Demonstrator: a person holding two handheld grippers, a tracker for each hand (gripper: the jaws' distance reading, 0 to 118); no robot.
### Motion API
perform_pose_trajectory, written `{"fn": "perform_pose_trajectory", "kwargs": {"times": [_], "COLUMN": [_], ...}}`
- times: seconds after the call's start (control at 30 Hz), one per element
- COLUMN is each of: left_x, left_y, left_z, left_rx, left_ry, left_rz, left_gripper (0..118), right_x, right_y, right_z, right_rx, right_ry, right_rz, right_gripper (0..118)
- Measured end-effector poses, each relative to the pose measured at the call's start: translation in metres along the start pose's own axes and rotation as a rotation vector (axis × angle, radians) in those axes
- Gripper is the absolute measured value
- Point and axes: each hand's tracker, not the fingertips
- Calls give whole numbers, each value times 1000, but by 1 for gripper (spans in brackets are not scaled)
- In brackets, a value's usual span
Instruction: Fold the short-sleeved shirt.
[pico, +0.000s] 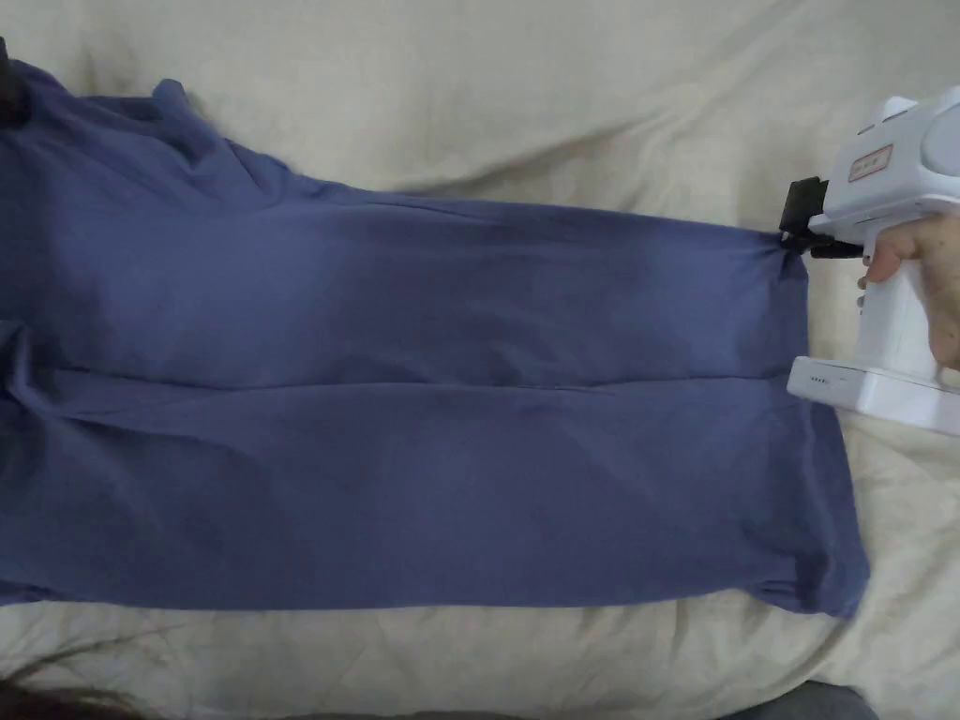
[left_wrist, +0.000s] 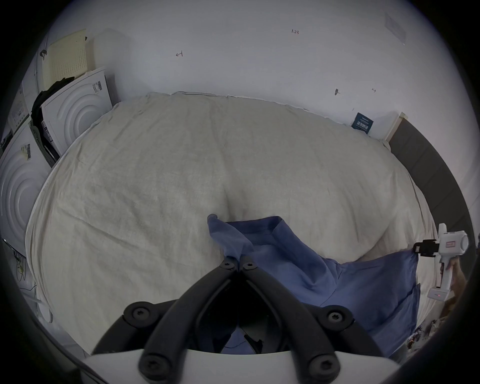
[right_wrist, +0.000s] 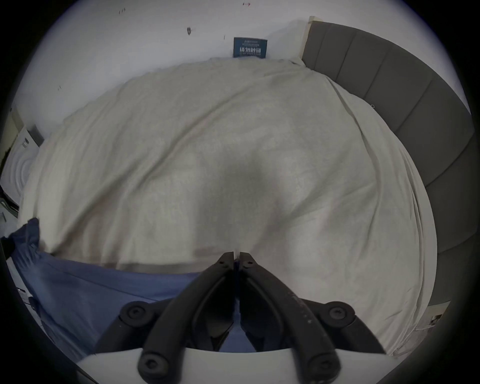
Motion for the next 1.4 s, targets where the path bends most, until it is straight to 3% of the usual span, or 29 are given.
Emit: {"fn": "perform_pose_trajectory", "kwargs": {"times": [0.13, 0.53, 0.73, 0.87, 0.9, 0.93, 0.97, 1.03, 1.07, 1.13, 1.27, 1.4], "left_x": [0, -30, -46, -46, -46, -46, -45, -42, -39, -32, -9, 27], "left_y": [-5, -88, -172, -214, -220, -224, -227, -224, -220, -209, -177, -170], "left_z": [30, 149, 137, 118, 116, 117, 119, 124, 129, 148, 186, 217], "left_rx": [27, 138, 8, -113, -136, -136, -130, -115, -83, 73, 323, 595], "left_ry": [-34, -89, -46, 42, 60, 52, 57, 80, 100, 139, 176, 207], "left_rz": [30, 105, 241, 284, 321, 376, 380, 335, 299, 262, 149, -7], "left_gripper": [0, 0, 0, 1, 4, 20, 44, 107, 118, 118, 118, 118], "right_x": [11, 60, 74, 73, 72, 72, 70, 72, 72, 69, 50, 24], "right_y": [-4, -116, -191, -227, -233, -238, -239, -239, -236, -228, -211, -209], "right_z": [48, 149, 142, 131, 131, 133, 137, 148, 156, 181, 234, 270], "right_rx": [84, 186, 116, 55, 53, 65, 74, 122, 163, 299, 545, 740], "right_ry": [73, 110, 139, 121, 115, 102, 81, 48, 31, -8, -22, 30], "right_rz": [-13, -16, -78, -56, -37, -22, -9, 24, 42, 42, 125, 121], "right_gripper": [5, 5, 5, 5, 9, 21, 41, 101, 113, 116, 116, 118]}}
